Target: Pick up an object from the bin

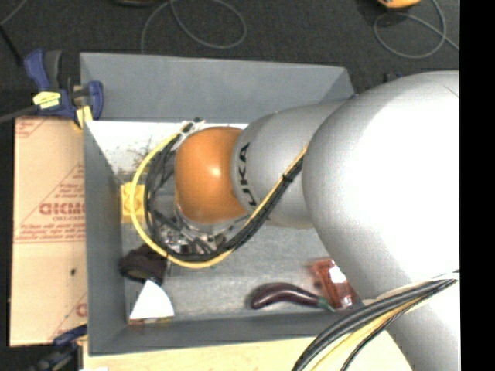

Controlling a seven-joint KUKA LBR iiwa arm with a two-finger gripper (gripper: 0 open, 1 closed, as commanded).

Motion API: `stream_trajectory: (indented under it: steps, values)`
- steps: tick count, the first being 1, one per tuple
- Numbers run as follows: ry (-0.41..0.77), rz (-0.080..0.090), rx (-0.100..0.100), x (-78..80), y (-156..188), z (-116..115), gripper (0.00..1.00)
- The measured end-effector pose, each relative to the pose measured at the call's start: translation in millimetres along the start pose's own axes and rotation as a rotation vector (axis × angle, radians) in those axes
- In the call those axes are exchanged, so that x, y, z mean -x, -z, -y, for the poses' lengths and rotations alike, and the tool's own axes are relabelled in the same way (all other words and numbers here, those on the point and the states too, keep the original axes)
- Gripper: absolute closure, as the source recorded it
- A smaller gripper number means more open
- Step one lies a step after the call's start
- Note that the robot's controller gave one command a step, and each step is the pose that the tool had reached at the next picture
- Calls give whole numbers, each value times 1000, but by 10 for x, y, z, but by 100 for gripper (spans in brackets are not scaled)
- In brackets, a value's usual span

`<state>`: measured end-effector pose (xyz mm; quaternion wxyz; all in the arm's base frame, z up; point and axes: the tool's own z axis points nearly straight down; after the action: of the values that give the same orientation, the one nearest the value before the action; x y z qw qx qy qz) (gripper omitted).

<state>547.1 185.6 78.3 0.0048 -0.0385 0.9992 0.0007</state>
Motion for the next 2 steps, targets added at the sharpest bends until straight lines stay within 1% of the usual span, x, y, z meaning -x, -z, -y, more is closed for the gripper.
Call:
stream_trajectory:
  steps: [1, 2]
  values:
    - [-11, 3, 1, -17, 139, 69, 100]
    - [-14, 5, 1, -18, 216, 90, 100]
